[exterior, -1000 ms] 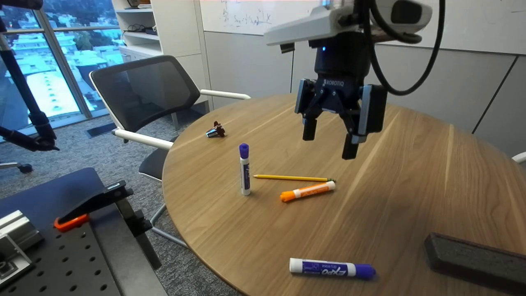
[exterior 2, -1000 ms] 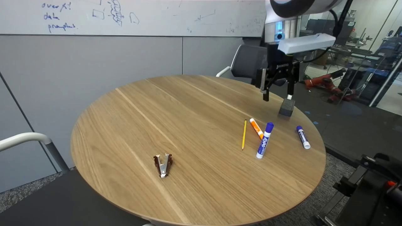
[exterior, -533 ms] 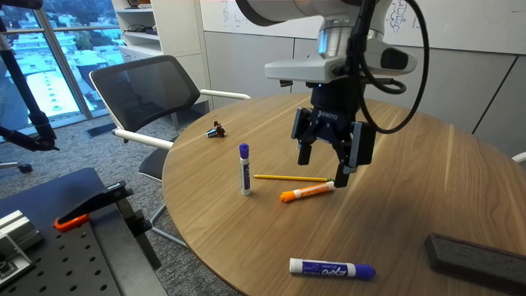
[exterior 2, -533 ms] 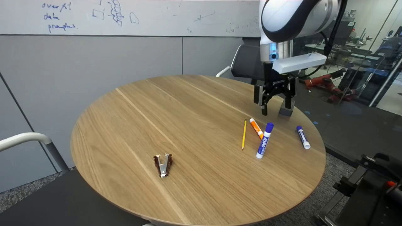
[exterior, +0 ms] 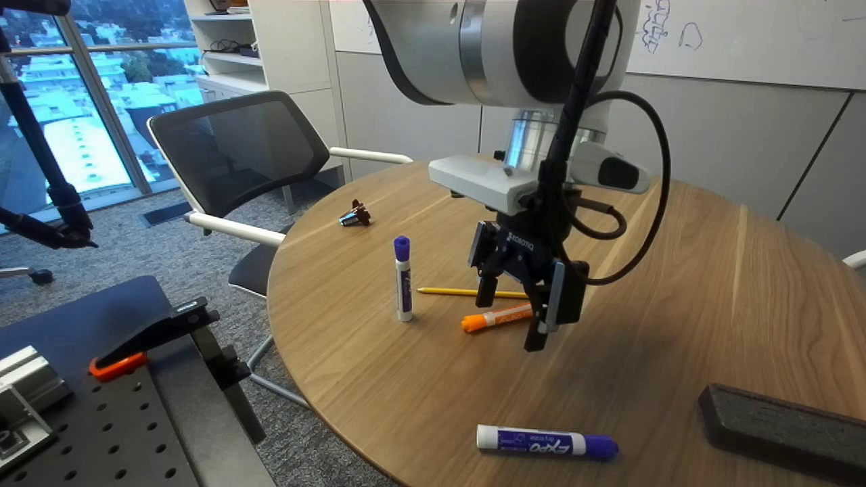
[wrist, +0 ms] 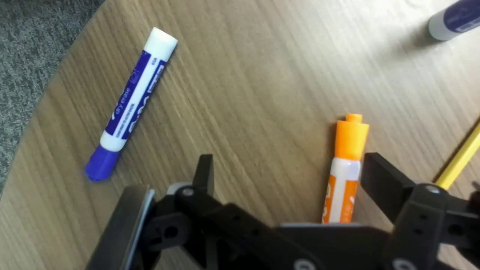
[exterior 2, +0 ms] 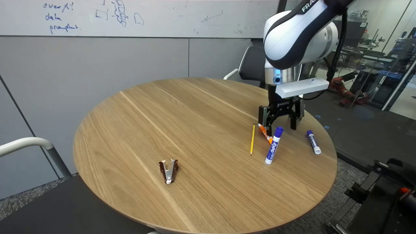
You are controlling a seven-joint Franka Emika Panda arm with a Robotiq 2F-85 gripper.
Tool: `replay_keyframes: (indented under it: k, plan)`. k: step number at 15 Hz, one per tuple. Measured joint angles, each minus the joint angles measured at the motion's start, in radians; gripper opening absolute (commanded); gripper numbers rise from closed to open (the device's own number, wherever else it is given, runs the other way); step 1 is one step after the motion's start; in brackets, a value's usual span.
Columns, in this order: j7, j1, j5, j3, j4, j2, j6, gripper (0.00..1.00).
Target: Pick the orange marker and move it to the left on the table
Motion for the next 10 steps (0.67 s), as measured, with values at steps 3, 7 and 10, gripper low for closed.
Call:
replay_keyframes:
  k: [3, 7, 10]
  plan:
    - [0.000, 0.000, 0.027, 0.000, 0.002, 0.019, 0.055, 0.94]
    - [0.000, 0.001, 0.048, 0.000, 0.004, 0.036, 0.085, 0.63]
    - [0.000, 0.004, 0.059, 0.001, 0.014, 0.043, 0.086, 0.40]
